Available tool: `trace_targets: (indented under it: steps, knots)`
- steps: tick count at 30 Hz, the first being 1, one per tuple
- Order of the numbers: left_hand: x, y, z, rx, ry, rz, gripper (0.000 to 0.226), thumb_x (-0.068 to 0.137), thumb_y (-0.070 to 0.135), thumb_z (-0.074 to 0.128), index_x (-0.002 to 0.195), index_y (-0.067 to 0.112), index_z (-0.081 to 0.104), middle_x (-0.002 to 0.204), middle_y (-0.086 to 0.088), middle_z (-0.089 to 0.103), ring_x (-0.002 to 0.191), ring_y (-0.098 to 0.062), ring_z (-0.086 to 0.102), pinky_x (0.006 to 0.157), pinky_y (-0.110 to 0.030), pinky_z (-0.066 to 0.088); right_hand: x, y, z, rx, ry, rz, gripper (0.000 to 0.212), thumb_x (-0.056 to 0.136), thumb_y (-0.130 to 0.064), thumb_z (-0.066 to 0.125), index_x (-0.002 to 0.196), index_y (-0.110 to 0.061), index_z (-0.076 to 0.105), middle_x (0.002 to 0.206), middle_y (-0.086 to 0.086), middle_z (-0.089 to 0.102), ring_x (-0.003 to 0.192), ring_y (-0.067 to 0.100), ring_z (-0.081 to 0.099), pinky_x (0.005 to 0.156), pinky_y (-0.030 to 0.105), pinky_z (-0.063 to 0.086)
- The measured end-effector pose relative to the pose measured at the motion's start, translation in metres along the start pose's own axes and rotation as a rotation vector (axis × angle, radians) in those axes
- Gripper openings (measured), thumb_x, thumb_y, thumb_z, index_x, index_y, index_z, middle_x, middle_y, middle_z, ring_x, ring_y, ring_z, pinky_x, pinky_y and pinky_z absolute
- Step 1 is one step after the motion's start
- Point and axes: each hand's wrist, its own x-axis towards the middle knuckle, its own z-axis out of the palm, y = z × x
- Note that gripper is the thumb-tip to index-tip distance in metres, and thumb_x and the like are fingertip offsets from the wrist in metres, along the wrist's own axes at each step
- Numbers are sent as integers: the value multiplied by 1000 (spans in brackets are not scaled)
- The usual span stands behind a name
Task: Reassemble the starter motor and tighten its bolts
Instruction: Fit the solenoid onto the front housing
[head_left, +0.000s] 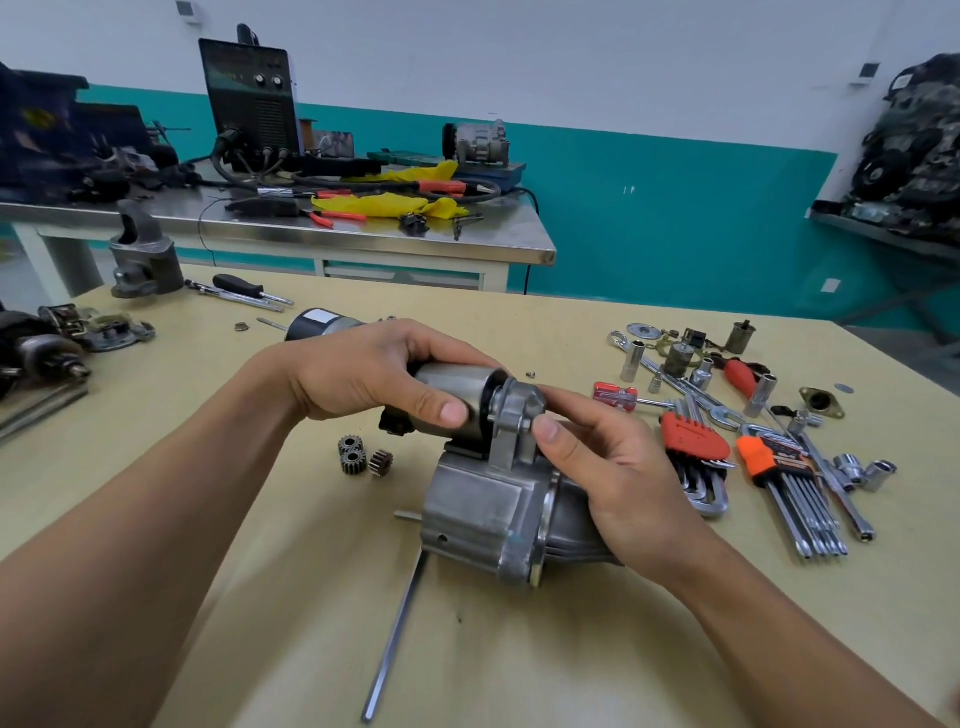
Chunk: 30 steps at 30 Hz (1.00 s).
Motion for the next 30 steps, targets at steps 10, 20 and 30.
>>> trace_targets:
  steps: [10,20,30]
  knots:
    - [-6,12,4,81,5,6,51,81,24,78,131,20,66,115,-13,70,91,-37,62,72,-44,50,-1,-2,3,-7,-2,-27,35,86,-37,62,119,-25,67,106,-2,78,98,15,74,77,19,55]
    - [-10,17,8,132,4,44,51,85,30,73,134,21,64,122,-11,69,107,-37,64,89,-68,49,0,0,2,-8,-14,-36,35,86,-36,62,119,-26,68,107,-2,77,101,15,73,80,20,55]
    - [-14,24,8,165,-28,27,51,83,38,73,132,26,65,119,-14,69,99,-53,59,76,-75,46,0,0,0,-14,-30,-62,32,90,-30,61,121,-25,68,110,-3,77,104,14,72,82,20,55]
